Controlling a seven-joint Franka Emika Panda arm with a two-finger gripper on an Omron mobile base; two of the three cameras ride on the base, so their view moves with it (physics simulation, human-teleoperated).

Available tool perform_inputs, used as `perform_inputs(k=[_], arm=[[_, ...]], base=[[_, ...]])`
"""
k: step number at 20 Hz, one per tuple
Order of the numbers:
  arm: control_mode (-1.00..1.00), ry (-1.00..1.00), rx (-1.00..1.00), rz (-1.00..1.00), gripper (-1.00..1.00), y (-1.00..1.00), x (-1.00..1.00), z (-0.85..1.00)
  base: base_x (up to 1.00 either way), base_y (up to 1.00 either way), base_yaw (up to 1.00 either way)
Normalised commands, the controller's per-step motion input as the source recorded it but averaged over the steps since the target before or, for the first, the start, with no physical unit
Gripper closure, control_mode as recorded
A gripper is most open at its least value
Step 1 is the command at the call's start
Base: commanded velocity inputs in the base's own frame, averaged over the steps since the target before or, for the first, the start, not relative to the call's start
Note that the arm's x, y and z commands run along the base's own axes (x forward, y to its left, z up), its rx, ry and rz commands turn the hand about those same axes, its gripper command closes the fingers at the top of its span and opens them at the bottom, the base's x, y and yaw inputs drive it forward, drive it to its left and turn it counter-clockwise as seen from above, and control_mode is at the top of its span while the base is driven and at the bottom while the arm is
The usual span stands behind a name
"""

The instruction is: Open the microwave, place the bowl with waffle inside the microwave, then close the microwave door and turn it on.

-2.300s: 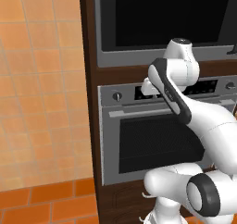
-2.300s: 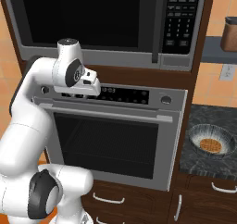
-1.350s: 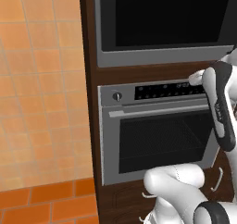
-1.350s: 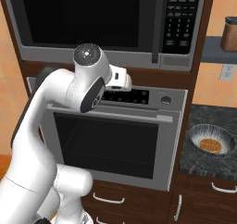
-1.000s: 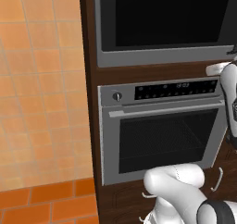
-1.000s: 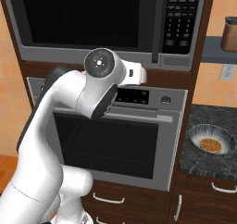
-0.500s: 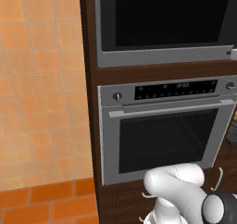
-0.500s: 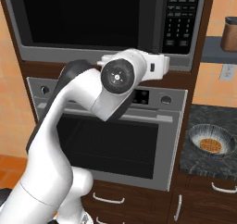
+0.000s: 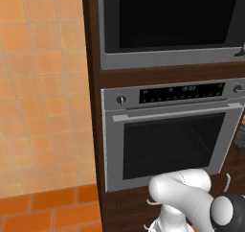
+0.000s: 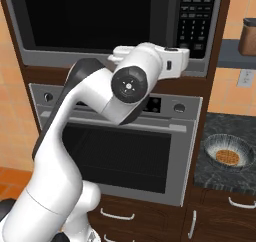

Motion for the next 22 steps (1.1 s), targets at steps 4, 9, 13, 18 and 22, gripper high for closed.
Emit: perform_inputs(k=[4,9,13,18,22], arm=[[-1.0,0.0,0.0,0.0,-1.0,-0.07,0.22,0.04],[-1.0,0.0,0.0,0.0,-1.0,-0.03,0.24,0.0],[-1.0,0.0,0.01,0.0,-1.0,-0.26,0.28,0.0],[-1.0,0.0,0.04,0.07,-1.0,-0.25,0.37,-0.02],[-1.0,0.0,0.0,0.2,-1.0,-0.06,0.22,0.0]], base=[[0.0,0.0,0.0],[0.0,0.0,0.0],[0.0,0.0,0.0],[0.0,0.0,0.0],[0.0,0.0,0.0]])
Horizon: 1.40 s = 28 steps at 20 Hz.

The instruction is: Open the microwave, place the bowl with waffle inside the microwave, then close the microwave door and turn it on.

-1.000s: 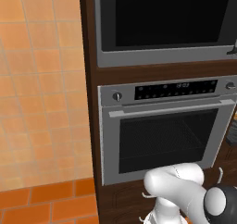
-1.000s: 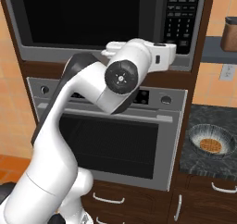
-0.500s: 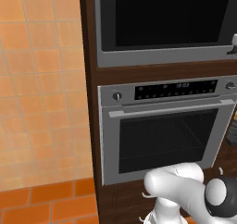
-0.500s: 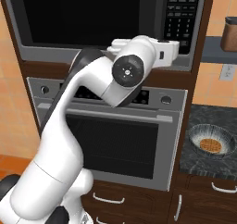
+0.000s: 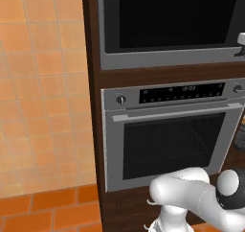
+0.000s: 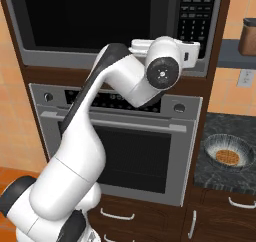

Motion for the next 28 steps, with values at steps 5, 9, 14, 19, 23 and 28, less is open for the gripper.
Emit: perform_inputs(k=[5,9,14,19,23,28], arm=[[-1.0,0.0,0.01,0.12,-1.0,-0.13,0.26,0.0],[-1.0,0.0,0.02,0.03,-1.0,-0.13,0.27,0.0],[-1.0,0.0,0.0,0.0,-1.0,0.0,0.27,0.0],[-1.0,0.0,0.0,0.0,-1.0,0.0,0.02,0.0],[-1.0,0.0,0.0,0.0,1.0,0.0,0.0,0.0],[-1.0,0.0,0.0,0.0,1.0,0.0,0.0,0.0]], base=[[0.0,0.0,0.0],[0.0,0.0,0.0],[0.0,0.0,0.0],[0.0,0.0,0.0],[0.0,0.0,0.0],[0.0,0.0,0.0]])
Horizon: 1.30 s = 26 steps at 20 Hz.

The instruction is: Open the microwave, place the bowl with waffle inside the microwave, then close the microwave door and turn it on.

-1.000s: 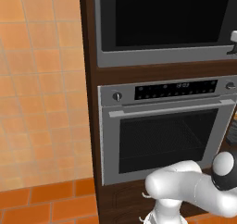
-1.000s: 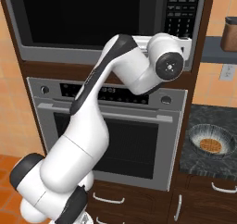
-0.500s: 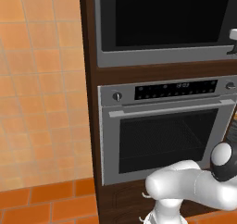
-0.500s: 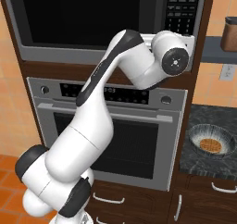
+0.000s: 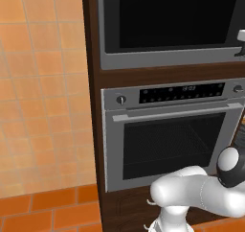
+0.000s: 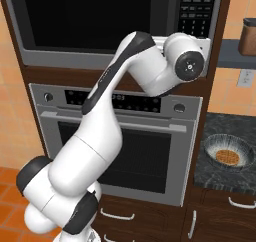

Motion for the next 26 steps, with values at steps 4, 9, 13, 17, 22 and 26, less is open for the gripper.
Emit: perform_inputs(k=[4,9,13,17,22,26], arm=[[-1.0,0.0,0.0,0.0,1.0,0.0,0.0,0.0],[-1.0,0.01,0.0,0.0,1.0,0.0,-0.46,-0.02],[-1.0,0.0,-0.01,-0.01,1.0,0.24,-1.0,-0.01],[-1.0,0.02,0.0,0.0,1.0,0.13,-1.0,0.0],[-1.0,0.0,0.0,0.0,1.0,0.17,-1.0,0.0],[-1.0,0.0,0.0,0.0,1.0,0.2,-1.0,0.0]], base=[[0.0,0.0,0.0],[0.0,0.0,0.0],[0.0,0.0,0.0],[0.0,0.0,0.0],[0.0,0.0,0.0],[0.0,0.0,0.0]])
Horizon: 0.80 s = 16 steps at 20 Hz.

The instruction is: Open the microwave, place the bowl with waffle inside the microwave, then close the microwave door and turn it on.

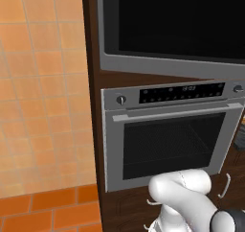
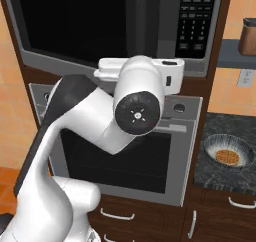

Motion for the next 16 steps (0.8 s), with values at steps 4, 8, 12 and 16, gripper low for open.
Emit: perform_inputs(k=[4,8,12,16], arm=[[-1.0,0.0,0.0,0.0,1.0,0.26,-1.0,0.0],[-1.0,0.0,0.0,0.0,1.0,0.2,-1.0,0.0],[-1.0,0.0,-0.01,0.02,1.0,0.26,-0.77,0.0],[-1.0,0.0,-0.01,0.04,1.0,0.12,-0.11,0.0]], base=[[0.0,0.0,0.0],[0.0,0.0,0.0],[0.0,0.0,0.0],[0.0,0.0,0.0]])
